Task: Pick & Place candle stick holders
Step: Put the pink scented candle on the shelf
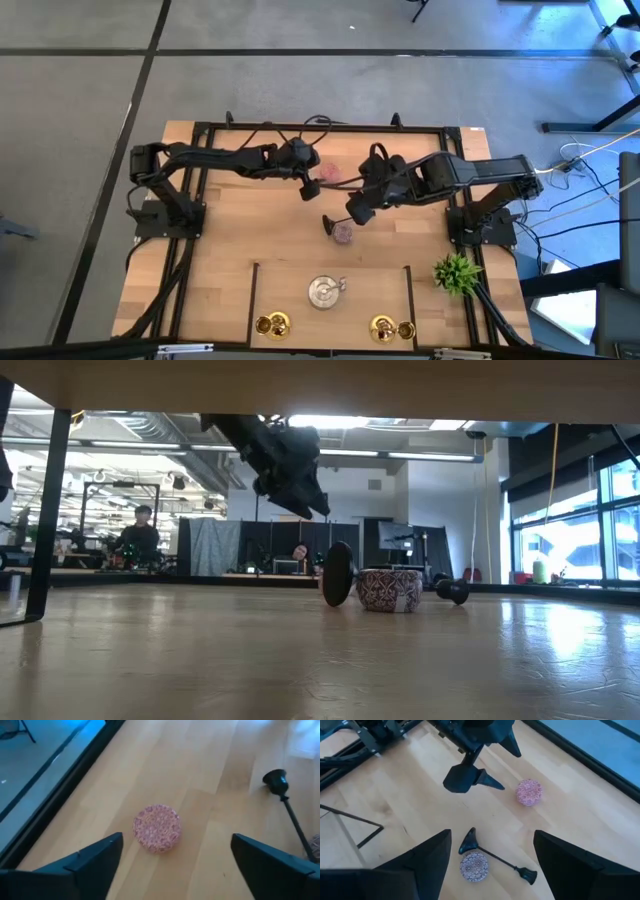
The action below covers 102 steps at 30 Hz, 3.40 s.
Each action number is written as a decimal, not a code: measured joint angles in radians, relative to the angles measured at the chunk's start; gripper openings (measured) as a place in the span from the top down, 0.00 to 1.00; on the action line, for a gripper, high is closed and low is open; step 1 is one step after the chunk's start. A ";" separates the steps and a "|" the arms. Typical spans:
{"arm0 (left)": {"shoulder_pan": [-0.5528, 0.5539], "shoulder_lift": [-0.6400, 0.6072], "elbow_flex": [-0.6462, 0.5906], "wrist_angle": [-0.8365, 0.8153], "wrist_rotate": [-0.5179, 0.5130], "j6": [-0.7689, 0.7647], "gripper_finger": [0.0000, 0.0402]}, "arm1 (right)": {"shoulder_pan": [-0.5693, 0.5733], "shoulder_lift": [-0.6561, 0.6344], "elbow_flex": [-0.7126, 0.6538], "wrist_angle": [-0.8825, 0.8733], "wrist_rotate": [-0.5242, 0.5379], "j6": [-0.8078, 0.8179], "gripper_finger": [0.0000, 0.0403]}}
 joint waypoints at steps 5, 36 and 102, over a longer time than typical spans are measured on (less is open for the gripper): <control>0.013 0.045 0.013 0.062 0.014 -0.003 0.02 | 0.016 0.000 0.000 -0.031 0.037 0.017 0.29; 0.086 0.298 0.189 -0.030 -0.019 -0.178 0.00 | 0.021 -0.003 0.000 -0.132 0.061 0.036 0.29; -0.016 0.400 0.190 0.168 0.117 -0.235 0.00 | 0.054 -0.003 0.000 -0.112 0.045 0.066 0.29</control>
